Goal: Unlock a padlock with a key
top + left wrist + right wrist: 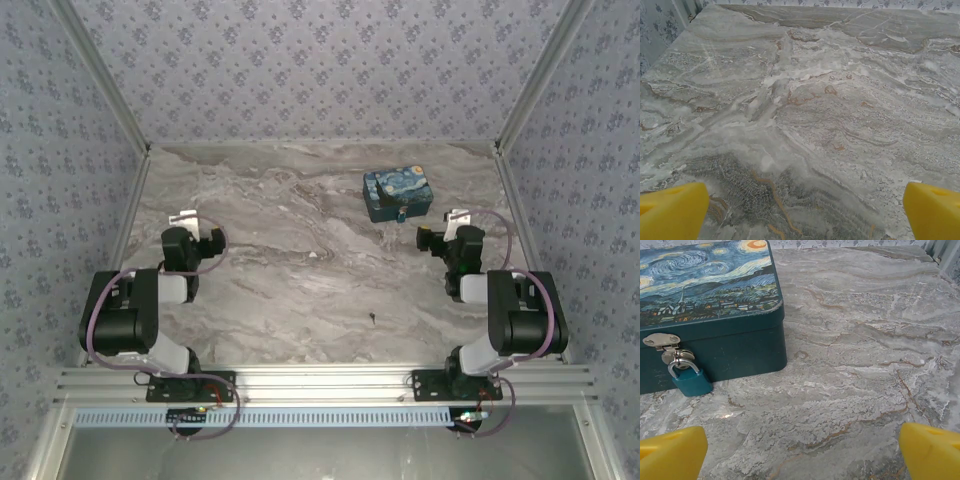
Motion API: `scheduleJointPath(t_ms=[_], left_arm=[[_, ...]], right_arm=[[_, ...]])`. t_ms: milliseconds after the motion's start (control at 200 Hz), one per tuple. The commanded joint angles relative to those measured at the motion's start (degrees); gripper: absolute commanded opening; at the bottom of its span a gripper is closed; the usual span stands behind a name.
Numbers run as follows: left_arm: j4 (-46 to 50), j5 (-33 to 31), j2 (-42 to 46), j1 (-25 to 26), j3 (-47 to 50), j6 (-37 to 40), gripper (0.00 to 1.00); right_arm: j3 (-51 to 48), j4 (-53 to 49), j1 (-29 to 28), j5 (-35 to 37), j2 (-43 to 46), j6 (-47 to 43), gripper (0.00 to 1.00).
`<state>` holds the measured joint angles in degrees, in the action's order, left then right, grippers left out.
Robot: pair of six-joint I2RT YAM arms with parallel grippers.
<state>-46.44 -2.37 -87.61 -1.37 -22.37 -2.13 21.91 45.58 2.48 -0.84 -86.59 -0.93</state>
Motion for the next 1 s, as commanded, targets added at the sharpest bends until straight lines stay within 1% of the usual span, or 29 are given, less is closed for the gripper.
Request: scheduleJointPath(t_ms=[0, 929, 994], left_arm=[[0.0, -0.5, -0.3, 0.4, -1.3, 0.4, 0.99], [0.0, -0.5, -0.2, 0.3, -1.3, 0.5, 1.0], [0.2, -2.0, 0.5, 0.3, -1.2, -0.3, 1.0]], right_arm=[[0.7, 0.3, 0.3, -0.4, -0.6, -0.4, 1.0], [0.7, 0.1, 0.5, -0.7, -0.6, -0.3, 1.0], [0.6, 0.4, 0.5, -0.7, -0.5, -0.2, 1.0]])
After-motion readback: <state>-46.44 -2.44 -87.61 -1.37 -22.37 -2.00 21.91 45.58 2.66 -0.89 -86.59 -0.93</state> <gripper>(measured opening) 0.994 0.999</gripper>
